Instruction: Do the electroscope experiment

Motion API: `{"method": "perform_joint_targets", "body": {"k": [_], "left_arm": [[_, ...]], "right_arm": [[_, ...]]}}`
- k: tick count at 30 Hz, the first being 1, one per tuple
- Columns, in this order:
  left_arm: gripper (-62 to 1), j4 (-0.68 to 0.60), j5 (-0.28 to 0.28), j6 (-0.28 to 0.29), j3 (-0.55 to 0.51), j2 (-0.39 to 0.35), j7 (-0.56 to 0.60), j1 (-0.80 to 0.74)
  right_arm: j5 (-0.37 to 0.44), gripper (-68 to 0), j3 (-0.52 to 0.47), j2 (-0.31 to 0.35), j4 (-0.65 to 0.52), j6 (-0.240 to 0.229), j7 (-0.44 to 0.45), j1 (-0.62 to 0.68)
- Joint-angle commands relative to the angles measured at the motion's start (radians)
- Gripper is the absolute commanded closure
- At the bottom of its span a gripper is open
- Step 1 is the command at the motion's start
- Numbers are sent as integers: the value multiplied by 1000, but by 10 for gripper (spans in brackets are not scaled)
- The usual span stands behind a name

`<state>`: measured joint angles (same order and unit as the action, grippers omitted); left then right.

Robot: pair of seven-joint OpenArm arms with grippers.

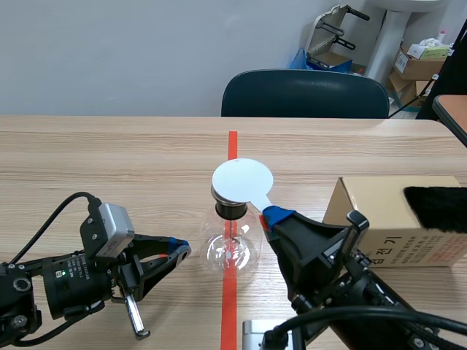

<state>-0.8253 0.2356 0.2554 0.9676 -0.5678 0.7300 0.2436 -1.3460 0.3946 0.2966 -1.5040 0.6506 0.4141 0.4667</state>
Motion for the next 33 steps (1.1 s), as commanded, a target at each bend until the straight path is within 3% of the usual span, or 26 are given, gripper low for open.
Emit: {"method": "perform_joint_targets", "body": {"k": [1,6,33], "left_arm": [[-27,-18,6,1,-5,2,13,0],[-27,-18,6,1,-5,2,13,0],[-27,-18,6,1,-5,2,3,0]], "right_arm": [[6,-10,-3,11,-24,14,11,2],[6,-10,-3,11,-24,14,45,2],[6,-11,-3,11,-24,14,45,2]]}}
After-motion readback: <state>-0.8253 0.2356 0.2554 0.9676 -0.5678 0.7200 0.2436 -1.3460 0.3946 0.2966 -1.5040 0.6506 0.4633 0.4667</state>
